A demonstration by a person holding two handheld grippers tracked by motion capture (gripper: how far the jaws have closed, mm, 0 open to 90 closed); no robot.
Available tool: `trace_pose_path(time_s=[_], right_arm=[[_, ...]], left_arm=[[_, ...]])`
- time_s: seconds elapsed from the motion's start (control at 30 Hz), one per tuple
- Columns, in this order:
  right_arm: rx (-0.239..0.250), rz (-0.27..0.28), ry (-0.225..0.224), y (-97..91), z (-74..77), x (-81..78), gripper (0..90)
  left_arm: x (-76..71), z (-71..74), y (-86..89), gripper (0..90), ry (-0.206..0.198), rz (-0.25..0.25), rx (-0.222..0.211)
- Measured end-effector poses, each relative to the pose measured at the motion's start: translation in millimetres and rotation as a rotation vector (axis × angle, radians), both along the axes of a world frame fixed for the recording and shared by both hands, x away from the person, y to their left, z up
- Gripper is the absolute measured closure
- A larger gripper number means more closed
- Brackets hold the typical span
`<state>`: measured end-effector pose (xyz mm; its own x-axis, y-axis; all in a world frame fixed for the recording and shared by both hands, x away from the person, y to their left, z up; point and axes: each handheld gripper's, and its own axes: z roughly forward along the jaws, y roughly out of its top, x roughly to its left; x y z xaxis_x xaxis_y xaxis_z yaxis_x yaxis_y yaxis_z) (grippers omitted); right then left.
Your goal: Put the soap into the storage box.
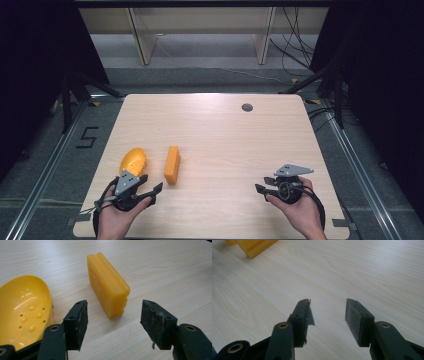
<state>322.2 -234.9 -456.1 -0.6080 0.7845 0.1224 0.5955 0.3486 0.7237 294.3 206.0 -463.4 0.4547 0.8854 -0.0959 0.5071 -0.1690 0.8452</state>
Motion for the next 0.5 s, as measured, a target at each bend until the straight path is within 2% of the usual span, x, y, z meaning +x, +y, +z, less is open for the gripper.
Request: trace_pose_path(time_s=[0.17,0.27,0.3,0.33,0.4,0.43,0.5], right_arm=[[-0.002,-0.010,0.008,-0.4,0.5,-0.9,54.5],[-0.003,-0.010,0.011,0.1,0.7,-0.9,54.5],[-0.003,0.003,-0.003,-0.1,0.2,0.1,54.5],[0.008,-0.001,0.012,0.5,0.3,-0.5,54.6],[-0.002,-0.007,0.010,0.6,1.3,-1.2,54.6],[-0.002,-0.007,0.010,0.5,1.3,-1.2,54.5],[-0.001,0.004,0.001,-0.2,0.4,0.0,54.5]], left_arm=[[6.3,1.5,-1.5,37.5,0.028,0.018,-0.005],[13.1,6.3,-4.9,36.7,0.048,0.020,-0.005],[14.8,9.4,-6.7,36.7,0.053,0.021,-0.001],[16.8,12.3,-9.0,36.8,0.058,0.029,-0.001],[21.2,17.5,-12.8,36.8,0.076,0.037,0.009],[24.4,20.0,-14.7,36.9,0.084,0.041,0.023],[31.4,26.4,-14.9,37.3,0.113,0.018,0.113]])
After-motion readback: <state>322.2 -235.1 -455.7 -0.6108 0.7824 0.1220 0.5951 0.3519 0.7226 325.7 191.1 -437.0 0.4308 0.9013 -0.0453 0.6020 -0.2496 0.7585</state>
